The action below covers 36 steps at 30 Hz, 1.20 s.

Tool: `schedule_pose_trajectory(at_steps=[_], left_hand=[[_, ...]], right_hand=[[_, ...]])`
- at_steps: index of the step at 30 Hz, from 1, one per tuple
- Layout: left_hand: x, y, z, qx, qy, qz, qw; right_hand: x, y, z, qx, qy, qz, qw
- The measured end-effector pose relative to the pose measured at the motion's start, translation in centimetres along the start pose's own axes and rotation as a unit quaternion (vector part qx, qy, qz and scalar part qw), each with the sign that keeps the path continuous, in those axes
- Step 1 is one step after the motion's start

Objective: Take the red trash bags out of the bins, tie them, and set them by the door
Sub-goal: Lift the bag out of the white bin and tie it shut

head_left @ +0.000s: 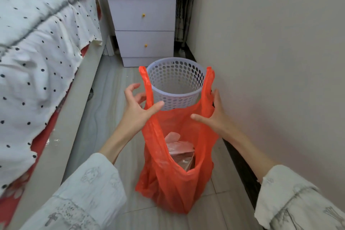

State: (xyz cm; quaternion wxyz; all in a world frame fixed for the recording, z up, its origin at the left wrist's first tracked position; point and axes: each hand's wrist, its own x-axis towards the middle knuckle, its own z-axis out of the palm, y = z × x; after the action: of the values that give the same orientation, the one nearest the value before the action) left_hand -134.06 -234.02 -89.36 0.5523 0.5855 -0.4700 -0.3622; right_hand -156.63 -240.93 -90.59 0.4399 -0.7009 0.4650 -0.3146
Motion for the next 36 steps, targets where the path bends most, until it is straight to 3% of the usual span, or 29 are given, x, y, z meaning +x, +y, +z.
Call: schedule_pose_trajectory(at_steps=[3, 5, 9, 11, 13, 16, 18, 21, 25, 31, 32, 34, 36], left_hand=[[-0.9, -1.4, -0.6, 0.035, -0.054, -0.089, 0.994], [-1.6, -2.2, -0.3, 0.040, -0.090, -0.119, 0.988], [-1.7, -2.5, 0.7, 0.049, -0.110, -0.125, 0.985], [-1.1, -2.2, 1.0, 0.044, -0.108, -0.088, 0.989], [-0.8, -2.5, 1.5, 0.054, -0.107, -0.051, 0.992], [-1.3, -3.5, 2.0, 0.098, -0.028, -0.067, 0.992], [-1.6, -4.4, 1.9, 0.103, 0.014, -0.058, 0.993], [-1.7, -4.7, 1.1, 0.027, 0.066, -0.067, 0.995], [-1.6, -5.2, 0.5, -0.188, 0.104, -0.103, 0.971], [-1.3, -6.1, 0.0, -0.288, 0.161, -0.141, 0.933], [-1.2, -6.1, 0.0, -0.291, 0.166, -0.145, 0.931], [-0.9, -6.4, 0.0, -0.295, 0.169, -0.152, 0.928], [-0.7, -6.7, 0.0, -0.303, 0.159, -0.156, 0.927]], right_hand=[[0.4, 0.4, 1.0, 0.034, 0.034, 0.075, 0.996], [0.8, 0.6, 1.2, -0.012, 0.073, 0.093, 0.993], [1.1, 0.5, 1.8, -0.146, 0.104, 0.027, 0.983], [0.7, 0.5, 2.1, -0.061, 0.119, 0.015, 0.991], [0.4, 0.4, 2.4, 0.103, 0.131, 0.065, 0.984], [0.3, 0.9, 2.4, 0.368, 0.101, 0.161, 0.910], [0.1, 1.3, 2.2, 0.427, 0.090, 0.171, 0.883], [-0.1, 1.6, 2.5, 0.389, 0.143, 0.169, 0.894], [-0.3, 2.0, 2.9, 0.357, 0.151, 0.152, 0.909], [-0.5, 3.4, 2.0, 0.462, 0.167, 0.211, 0.845], [-0.7, 3.8, 2.0, 0.445, 0.163, 0.199, 0.858], [-1.4, 4.7, 2.4, 0.305, 0.135, 0.156, 0.930], [-1.9, 5.2, 2.8, 0.168, 0.101, 0.085, 0.977]])
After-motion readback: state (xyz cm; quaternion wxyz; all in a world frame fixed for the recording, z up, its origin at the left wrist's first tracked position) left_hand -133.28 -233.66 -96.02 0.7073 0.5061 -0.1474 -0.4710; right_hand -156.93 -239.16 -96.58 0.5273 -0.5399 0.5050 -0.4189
